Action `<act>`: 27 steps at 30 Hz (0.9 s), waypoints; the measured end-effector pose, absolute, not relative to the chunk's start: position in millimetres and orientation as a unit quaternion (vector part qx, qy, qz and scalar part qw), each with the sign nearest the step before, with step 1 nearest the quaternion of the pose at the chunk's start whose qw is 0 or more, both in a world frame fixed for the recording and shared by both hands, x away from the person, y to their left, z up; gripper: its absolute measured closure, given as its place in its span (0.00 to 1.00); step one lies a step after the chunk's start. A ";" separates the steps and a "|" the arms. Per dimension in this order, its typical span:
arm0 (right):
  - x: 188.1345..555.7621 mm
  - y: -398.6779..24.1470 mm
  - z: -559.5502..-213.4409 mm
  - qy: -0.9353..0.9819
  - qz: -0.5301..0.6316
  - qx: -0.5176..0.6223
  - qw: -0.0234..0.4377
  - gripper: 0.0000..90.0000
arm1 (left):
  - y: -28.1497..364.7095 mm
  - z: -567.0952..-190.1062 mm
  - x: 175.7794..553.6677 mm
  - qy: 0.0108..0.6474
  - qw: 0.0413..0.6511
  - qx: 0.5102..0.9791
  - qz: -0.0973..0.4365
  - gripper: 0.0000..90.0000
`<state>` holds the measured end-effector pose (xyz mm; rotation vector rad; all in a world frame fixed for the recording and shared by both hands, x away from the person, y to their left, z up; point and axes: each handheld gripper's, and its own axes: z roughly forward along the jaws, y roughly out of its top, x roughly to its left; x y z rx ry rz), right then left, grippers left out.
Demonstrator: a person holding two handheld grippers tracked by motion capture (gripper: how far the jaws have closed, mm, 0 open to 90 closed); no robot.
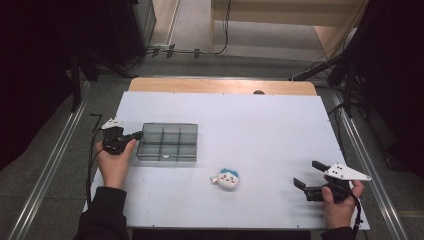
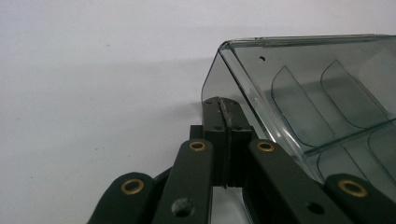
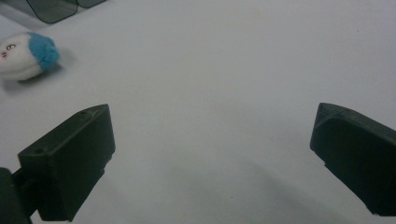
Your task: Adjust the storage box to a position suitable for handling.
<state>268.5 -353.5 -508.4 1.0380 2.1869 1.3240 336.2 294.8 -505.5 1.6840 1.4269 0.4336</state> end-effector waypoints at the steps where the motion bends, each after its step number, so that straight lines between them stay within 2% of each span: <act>1: 268.5 -353.5 -508.4 0.778 0.471 0.369 0.190 0.00 | 294.5 -505.4 336.2 0.572 0.433 0.675 0.174 1.00; 27: 268.2 -353.4 -508.4 0.779 0.471 0.369 0.190 0.00 | 279.0 -503.7 339.1 0.554 0.431 0.689 0.178 1.00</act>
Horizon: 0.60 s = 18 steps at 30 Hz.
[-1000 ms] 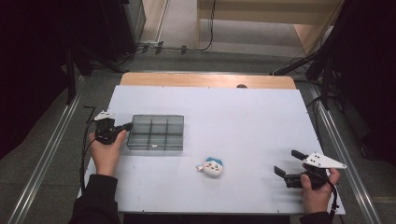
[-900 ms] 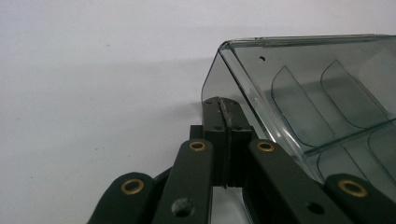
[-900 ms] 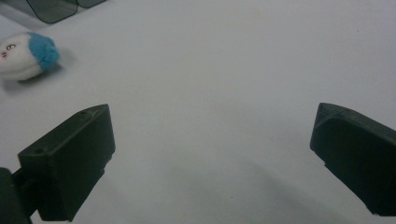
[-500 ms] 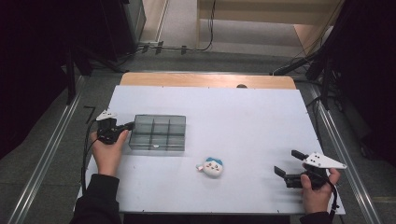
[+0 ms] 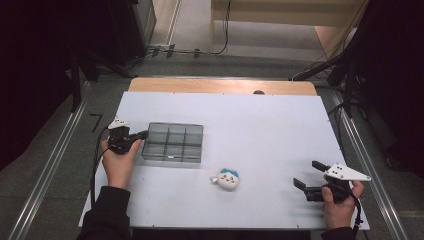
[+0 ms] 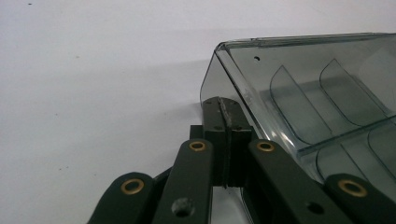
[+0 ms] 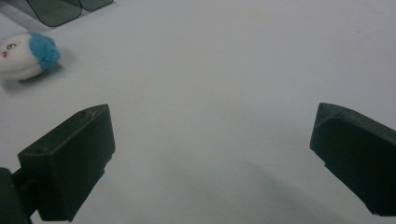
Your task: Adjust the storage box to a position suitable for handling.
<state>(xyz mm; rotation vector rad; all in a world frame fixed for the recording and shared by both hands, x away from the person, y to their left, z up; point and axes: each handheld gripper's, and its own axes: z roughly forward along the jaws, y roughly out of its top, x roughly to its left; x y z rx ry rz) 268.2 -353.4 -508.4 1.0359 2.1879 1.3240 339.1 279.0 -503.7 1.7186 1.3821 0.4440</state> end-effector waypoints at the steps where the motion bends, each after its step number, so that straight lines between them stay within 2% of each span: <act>1: 268.2 -353.4 -508.4 0.779 0.471 0.369 0.190 0.00 | 279.0 -503.8 339.2 0.554 0.432 0.689 0.177 1.00; 18: 268.1 -352.8 -508.3 0.780 0.468 0.370 0.191 0.00 | 266.9 -504.7 341.5 0.546 0.438 0.694 0.170 1.00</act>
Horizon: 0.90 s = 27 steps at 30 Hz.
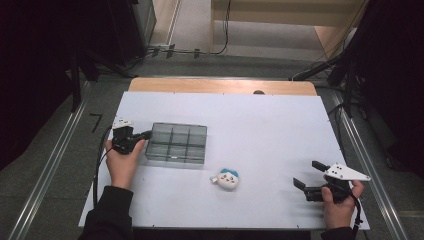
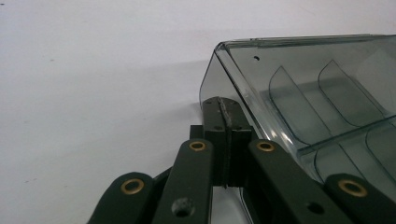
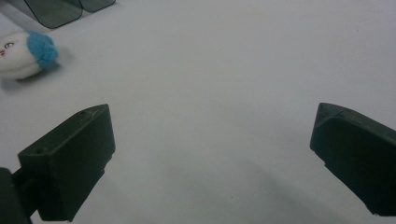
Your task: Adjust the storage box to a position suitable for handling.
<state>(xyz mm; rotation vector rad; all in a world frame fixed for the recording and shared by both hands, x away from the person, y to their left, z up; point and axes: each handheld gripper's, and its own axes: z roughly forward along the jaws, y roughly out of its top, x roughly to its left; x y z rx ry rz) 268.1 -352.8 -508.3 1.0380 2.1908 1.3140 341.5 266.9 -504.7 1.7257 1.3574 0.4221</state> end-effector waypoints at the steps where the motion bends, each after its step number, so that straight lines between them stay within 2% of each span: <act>1: 268.0 -352.9 -508.3 0.780 0.468 0.369 0.191 0.00 | 265.5 -504.8 341.6 0.545 0.438 0.695 0.169 1.00; 27: 268.2 -352.6 -508.4 0.780 0.468 0.369 0.190 0.00 | 237.4 -506.7 341.1 0.518 0.442 0.717 0.146 1.00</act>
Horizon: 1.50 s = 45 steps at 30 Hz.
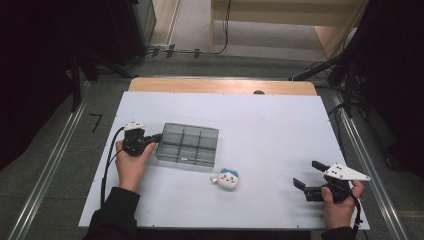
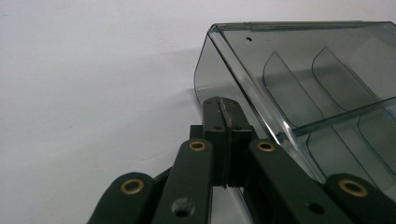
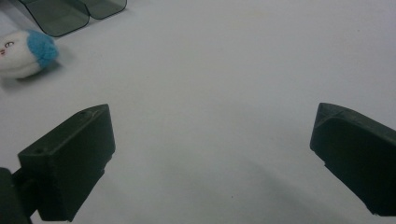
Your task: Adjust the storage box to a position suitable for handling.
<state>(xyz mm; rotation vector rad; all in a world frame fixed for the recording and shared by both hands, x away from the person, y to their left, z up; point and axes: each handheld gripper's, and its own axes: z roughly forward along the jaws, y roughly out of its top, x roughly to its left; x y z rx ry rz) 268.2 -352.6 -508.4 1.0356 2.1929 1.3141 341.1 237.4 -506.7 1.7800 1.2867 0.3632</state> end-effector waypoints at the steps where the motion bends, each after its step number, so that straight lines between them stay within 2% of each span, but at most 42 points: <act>1: 268.2 -352.6 -508.4 0.780 0.468 0.369 0.190 0.00 | 236.0 -506.8 341.2 0.516 0.442 0.719 0.145 1.00; 27: 268.2 -352.5 -508.4 0.782 0.468 0.366 0.189 0.00 | 202.1 -508.1 331.8 0.484 0.449 0.743 0.115 1.00; 45: 268.0 -354.1 -507.8 0.780 0.474 0.365 0.182 0.00 | 165.1 -510.9 307.3 0.439 0.460 0.764 0.109 1.00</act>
